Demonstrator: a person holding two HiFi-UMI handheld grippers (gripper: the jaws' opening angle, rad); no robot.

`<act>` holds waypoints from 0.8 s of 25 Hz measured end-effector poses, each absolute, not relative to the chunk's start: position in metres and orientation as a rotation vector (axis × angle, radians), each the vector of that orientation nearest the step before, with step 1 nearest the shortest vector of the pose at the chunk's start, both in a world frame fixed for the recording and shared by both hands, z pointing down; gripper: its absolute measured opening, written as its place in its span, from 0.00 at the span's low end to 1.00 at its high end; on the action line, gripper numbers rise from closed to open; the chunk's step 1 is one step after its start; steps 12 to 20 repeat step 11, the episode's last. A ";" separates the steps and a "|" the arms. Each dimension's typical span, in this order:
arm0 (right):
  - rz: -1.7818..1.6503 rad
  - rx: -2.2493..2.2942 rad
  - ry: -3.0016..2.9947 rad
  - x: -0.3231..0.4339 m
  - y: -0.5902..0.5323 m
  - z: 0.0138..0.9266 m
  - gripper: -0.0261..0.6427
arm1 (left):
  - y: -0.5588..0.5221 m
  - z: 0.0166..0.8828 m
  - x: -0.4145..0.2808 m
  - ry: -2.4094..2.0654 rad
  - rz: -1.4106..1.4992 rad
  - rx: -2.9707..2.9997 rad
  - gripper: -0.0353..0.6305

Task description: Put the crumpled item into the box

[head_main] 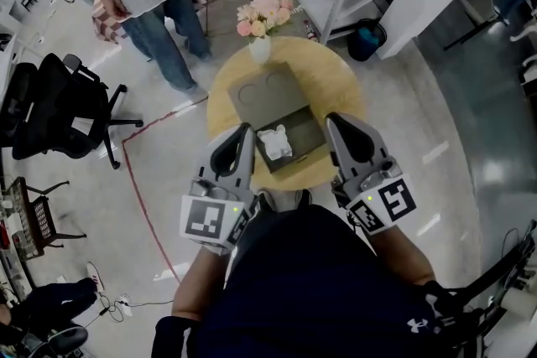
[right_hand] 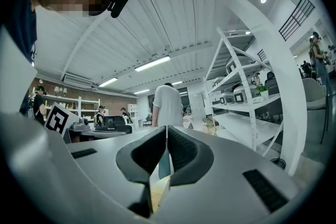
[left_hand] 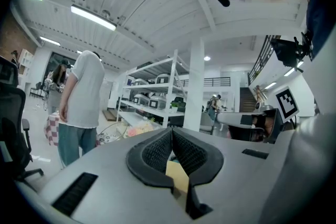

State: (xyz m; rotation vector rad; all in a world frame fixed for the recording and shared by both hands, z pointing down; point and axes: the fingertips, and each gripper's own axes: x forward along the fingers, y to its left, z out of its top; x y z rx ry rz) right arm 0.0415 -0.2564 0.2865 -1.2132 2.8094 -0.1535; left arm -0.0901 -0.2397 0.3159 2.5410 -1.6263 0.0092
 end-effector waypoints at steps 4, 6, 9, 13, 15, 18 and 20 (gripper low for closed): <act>-0.161 -1.215 2.808 0.040 -0.258 0.287 0.07 | -0.242 0.317 -0.091 -1.622 0.014 2.539 0.08; -0.166 -1.214 2.808 0.040 -0.259 0.288 0.07 | -0.243 0.318 -0.091 -1.620 0.014 2.538 0.08; -0.171 -1.213 2.806 0.038 -0.260 0.288 0.07 | -0.245 0.319 -0.093 -1.614 0.025 2.543 0.08; -0.173 -1.212 2.805 0.036 -0.261 0.288 0.07 | -0.246 0.320 -0.093 -1.611 0.028 2.543 0.08; -0.173 -1.212 2.805 0.036 -0.261 0.288 0.07 | -0.246 0.320 -0.093 -1.611 0.028 2.543 0.08; -0.173 -1.212 2.805 0.036 -0.261 0.288 0.07 | -0.246 0.320 -0.093 -1.611 0.028 2.543 0.08; -0.173 -1.212 2.805 0.036 -0.261 0.288 0.07 | -0.246 0.320 -0.093 -1.611 0.028 2.543 0.08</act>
